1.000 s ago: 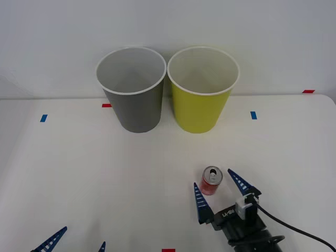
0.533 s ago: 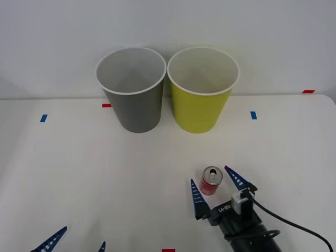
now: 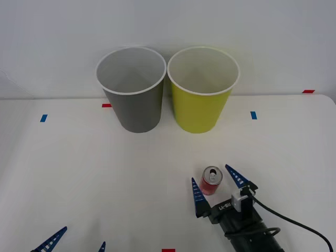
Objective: Put cans in the gray bin and PET bottles in the light green bin.
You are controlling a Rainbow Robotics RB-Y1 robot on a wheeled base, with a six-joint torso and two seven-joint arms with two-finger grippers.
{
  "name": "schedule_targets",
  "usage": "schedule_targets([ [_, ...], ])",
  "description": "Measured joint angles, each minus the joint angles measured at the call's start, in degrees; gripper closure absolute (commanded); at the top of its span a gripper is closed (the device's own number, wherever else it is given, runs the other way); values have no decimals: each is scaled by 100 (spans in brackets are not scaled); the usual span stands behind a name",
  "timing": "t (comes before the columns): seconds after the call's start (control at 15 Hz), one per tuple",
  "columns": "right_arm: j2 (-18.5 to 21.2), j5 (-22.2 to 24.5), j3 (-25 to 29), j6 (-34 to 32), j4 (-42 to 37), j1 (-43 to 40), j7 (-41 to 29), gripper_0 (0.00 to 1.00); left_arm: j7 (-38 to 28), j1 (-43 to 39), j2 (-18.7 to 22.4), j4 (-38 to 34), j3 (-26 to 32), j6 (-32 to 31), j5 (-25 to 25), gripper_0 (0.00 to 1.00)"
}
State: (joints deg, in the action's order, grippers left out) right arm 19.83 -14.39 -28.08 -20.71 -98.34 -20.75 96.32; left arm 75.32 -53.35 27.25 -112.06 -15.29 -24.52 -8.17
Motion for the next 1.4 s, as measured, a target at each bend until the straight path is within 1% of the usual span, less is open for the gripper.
schedule_targets([
  [0.07,-11,-13,0,4,0,2,-11,69,0,0,0,0,0,0,0,0],
  [0.13,-22,-33,-2,5,0,6,-21,85,0,0,0,0,0,0,0,0],
  [0.2,-41,-56,-2,6,0,8,-28,88,0,0,0,0,0,0,0,0],
  [0.67,-179,-188,-4,11,-1,4,-62,95,0,0,0,0,0,0,0,0],
  [0.8,-186,-208,12,205,-77,4,-62,95,0,0,0,0,0,0,0,0],
  [0.93,-189,-212,89,955,-537,-28,-57,95,0,0,0,0,0,0,0,0],
  [1.2,-190,-213,397,2907,-1868,-72,-63,96,0,0,0,0,0,0,0,0],
  [1.4,-182,-222,698,4414,-2716,96,-73,96,0,0,0,0,0,0,0,0],
])
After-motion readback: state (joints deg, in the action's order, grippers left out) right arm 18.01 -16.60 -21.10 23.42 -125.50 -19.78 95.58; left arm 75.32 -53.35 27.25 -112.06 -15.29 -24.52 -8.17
